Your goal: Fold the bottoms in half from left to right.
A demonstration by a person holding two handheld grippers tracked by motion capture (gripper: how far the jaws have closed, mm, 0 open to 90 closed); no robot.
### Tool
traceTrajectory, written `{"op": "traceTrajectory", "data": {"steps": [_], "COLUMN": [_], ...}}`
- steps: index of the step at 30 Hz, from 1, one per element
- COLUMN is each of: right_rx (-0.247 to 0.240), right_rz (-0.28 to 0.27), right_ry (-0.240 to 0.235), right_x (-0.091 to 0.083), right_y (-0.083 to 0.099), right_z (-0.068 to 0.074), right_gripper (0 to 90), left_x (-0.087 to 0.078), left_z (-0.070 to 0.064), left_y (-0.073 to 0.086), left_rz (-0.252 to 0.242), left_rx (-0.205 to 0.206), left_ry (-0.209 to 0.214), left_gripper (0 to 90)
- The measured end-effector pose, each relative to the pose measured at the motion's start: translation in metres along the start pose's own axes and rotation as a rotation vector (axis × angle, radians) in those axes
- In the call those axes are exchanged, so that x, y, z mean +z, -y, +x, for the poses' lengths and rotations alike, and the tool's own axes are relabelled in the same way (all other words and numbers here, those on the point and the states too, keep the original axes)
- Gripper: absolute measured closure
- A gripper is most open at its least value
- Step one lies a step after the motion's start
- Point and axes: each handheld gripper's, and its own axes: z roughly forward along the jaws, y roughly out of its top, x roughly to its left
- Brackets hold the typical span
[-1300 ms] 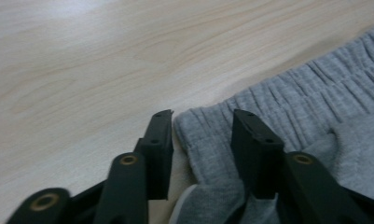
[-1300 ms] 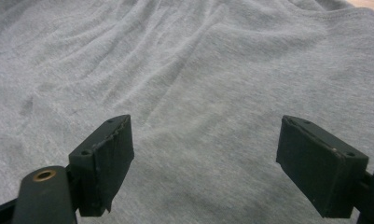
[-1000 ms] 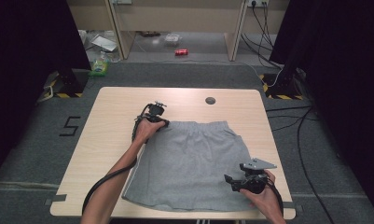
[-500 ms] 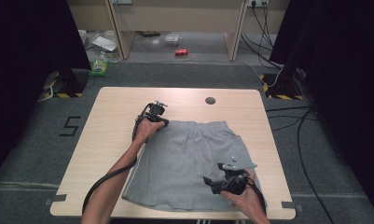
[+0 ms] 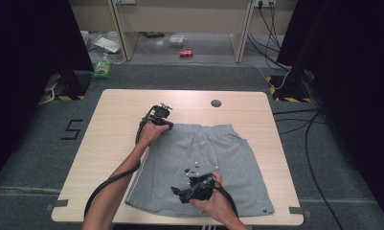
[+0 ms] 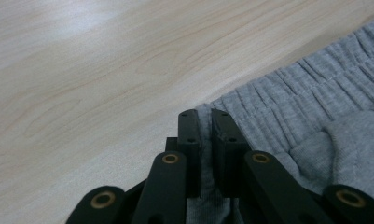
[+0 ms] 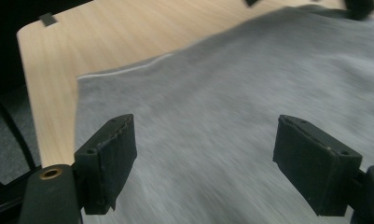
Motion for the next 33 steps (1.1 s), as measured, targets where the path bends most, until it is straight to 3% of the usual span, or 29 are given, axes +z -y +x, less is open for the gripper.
{"op": "traceTrajectory", "data": {"steps": [6, 13, 17, 33], "right_rx": [-0.051, -0.081, -0.100, -0.103], "right_rz": [0.017, 0.036, 0.042, 0.071], "right_ry": [-0.051, -0.102, -0.115, -0.149], "right_x": [0.026, 0.052, 0.062, 0.091], "right_y": [-0.014, -0.021, -0.024, -0.030], "right_z": [0.022, 0.042, 0.049, 0.069], "right_gripper": [25.7, 29.0, 29.6, 30.2], "left_x": [0.000, 0.000, 0.000, 0.001], "left_z": [0.002, 0.001, 0.001, 0.005], "left_y": [0.001, -0.001, -0.001, -0.001], "left_rz": [-0.009, 0.003, 0.004, 0.003], "left_rx": [-0.013, 0.009, 0.013, 0.001], "left_ry": [0.013, 0.000, 0.004, 0.028], "left_gripper": [82.4, 82.2, 82.1, 81.6]}}
